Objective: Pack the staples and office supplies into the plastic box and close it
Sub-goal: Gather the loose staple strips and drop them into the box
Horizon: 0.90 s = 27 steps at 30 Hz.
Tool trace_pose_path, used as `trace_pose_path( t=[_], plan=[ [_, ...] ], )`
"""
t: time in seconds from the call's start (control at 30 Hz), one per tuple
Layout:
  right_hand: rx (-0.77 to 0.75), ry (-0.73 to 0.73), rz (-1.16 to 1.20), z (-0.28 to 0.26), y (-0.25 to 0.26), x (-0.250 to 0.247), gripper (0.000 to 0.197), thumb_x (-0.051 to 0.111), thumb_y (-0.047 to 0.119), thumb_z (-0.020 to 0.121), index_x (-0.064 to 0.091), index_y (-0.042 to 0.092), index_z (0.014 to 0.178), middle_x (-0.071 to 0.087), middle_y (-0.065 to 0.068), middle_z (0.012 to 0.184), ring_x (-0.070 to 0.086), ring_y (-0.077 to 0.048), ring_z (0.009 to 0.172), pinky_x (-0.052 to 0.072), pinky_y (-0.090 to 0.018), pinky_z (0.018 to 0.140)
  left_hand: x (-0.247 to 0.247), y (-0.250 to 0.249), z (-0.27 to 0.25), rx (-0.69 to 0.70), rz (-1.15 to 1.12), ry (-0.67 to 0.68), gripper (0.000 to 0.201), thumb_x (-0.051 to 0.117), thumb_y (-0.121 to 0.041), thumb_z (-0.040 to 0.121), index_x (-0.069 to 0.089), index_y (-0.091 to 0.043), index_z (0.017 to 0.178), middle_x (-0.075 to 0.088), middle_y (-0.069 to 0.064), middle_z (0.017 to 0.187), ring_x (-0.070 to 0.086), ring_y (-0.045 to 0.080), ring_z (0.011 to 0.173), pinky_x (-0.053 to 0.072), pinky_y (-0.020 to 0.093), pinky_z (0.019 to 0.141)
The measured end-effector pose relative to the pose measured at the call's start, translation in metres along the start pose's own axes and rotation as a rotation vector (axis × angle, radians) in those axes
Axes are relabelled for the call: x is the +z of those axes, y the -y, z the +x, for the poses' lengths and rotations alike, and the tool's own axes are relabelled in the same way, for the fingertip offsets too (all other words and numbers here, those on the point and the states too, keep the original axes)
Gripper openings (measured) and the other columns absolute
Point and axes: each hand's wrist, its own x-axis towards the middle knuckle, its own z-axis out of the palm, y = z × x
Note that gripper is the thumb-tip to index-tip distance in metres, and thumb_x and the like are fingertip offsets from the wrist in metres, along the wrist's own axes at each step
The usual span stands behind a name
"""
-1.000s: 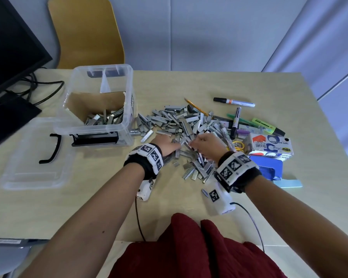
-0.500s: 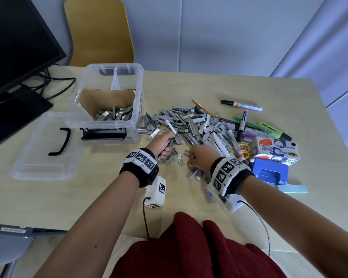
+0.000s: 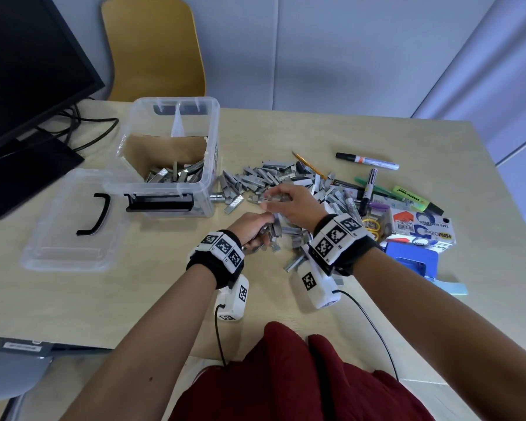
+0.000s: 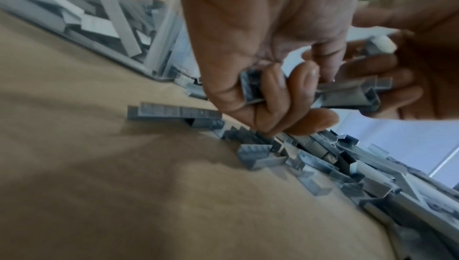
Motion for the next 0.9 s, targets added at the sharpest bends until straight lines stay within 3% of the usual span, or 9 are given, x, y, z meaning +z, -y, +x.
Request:
trace_pose_path(
  t=[0.2,0.3,0.4,0.47,0.6,0.67,0.73,0.8,0.9],
  plan=[
    [0.062,-0.111,0.034,0.009,-0.006,-0.002,0.016,0.061,0.02,0.088,0.062,0.008,0.079,0.041,0.005,0.05,0.037,-0.002,0.033,0.029,-0.013,0.04,-0.002,0.005,0.007,0.016,0.084,-0.064,0.033,0.048,-0.025,0.095,0.048,-0.01,0.066,0.053,0.003,0.043,0.025,0.009,0.023,0.017,0.011,0.033],
    [0.203,-0.192,0.406,0.006,-0.012,-0.009,0.022,0.057,0.022,0.091,0.061,0.01,0.072,0.04,0.005,0.044,0.033,-0.011,0.041,0.028,-0.022,0.041,-0.003,0.006,0.007,0.027,0.112,-0.061,0.032,0.046,-0.022,0.098,0.046,-0.01,0.068,0.053,0.0,0.042,0.028,0.006,0.022,0.018,0.01,0.03],
    [0.413,-0.191,0.884,0.004,-0.013,-0.016,0.029,0.046,0.023,0.095,0.053,0.012,0.07,0.042,0.002,0.049,0.039,-0.011,0.039,0.028,-0.019,0.038,-0.004,0.004,0.008,0.024,0.056,-0.03,0.027,0.043,-0.014,0.097,0.048,-0.009,0.072,0.055,-0.003,0.038,0.03,0.004,0.023,0.017,0.01,0.029],
    [0.486,-0.174,0.955,0.004,-0.013,-0.021,0.028,0.044,0.021,0.094,0.047,0.013,0.068,0.044,-0.001,0.055,0.043,-0.01,0.036,0.029,-0.016,0.037,-0.005,0.003,0.007,0.054,-0.07,-0.019,0.023,0.044,-0.008,0.095,0.05,-0.008,0.072,0.057,-0.002,0.041,0.032,0.004,0.024,0.017,0.009,0.03],
    [0.398,-0.119,0.245,0.004,-0.01,-0.015,0.027,0.054,0.01,0.089,0.044,0.011,0.064,0.043,-0.003,0.056,0.038,-0.011,0.039,0.031,-0.018,0.036,-0.01,0.0,0.005,0.122,-0.312,-0.021,0.022,0.04,-0.003,0.093,0.051,-0.009,0.075,0.061,-0.002,0.05,0.036,0.004,0.03,0.018,0.01,0.031],
    [0.218,-0.037,-0.242,0.003,-0.008,-0.006,0.028,0.061,0.014,0.085,0.043,0.012,0.064,0.046,-0.003,0.062,0.043,-0.013,0.051,0.037,-0.019,0.047,-0.014,-0.002,0.002,0.156,-0.346,-0.027,0.024,0.037,0.0,0.091,0.051,-0.012,0.075,0.062,-0.003,0.056,0.038,0.004,0.033,0.019,0.012,0.032],
    [0.093,0.129,-0.588,0.001,-0.005,0.003,0.013,0.064,0.018,0.083,0.054,0.01,0.083,0.058,-0.005,0.086,0.056,-0.019,0.075,0.045,-0.025,0.066,-0.019,-0.004,-0.001,0.165,-0.429,-0.023,0.027,0.034,0.005,0.089,0.05,-0.013,0.078,0.06,-0.002,0.062,0.039,0.004,0.034,0.019,0.013,0.033],
    [0.044,0.258,-0.808,-0.002,-0.007,0.011,0.021,0.063,0.019,0.085,0.056,0.013,0.104,0.061,-0.004,0.105,0.058,-0.023,0.094,0.048,-0.031,0.079,-0.024,-0.005,-0.004,0.17,-0.527,-0.02,0.028,0.034,0.008,0.088,0.051,-0.013,0.08,0.06,-0.004,0.062,0.041,0.003,0.036,0.02,0.014,0.033],
    [0.019,0.282,-0.955,-0.007,-0.008,0.014,0.024,0.056,0.021,0.089,0.059,0.013,0.112,0.062,-0.005,0.11,0.059,-0.024,0.099,0.046,-0.03,0.078,-0.031,-0.001,-0.004,0.202,-0.603,0.008,0.019,0.046,0.0,0.087,0.052,-0.016,0.081,0.062,-0.008,0.062,0.044,0.003,0.04,0.026,0.013,0.034]
  ],
)
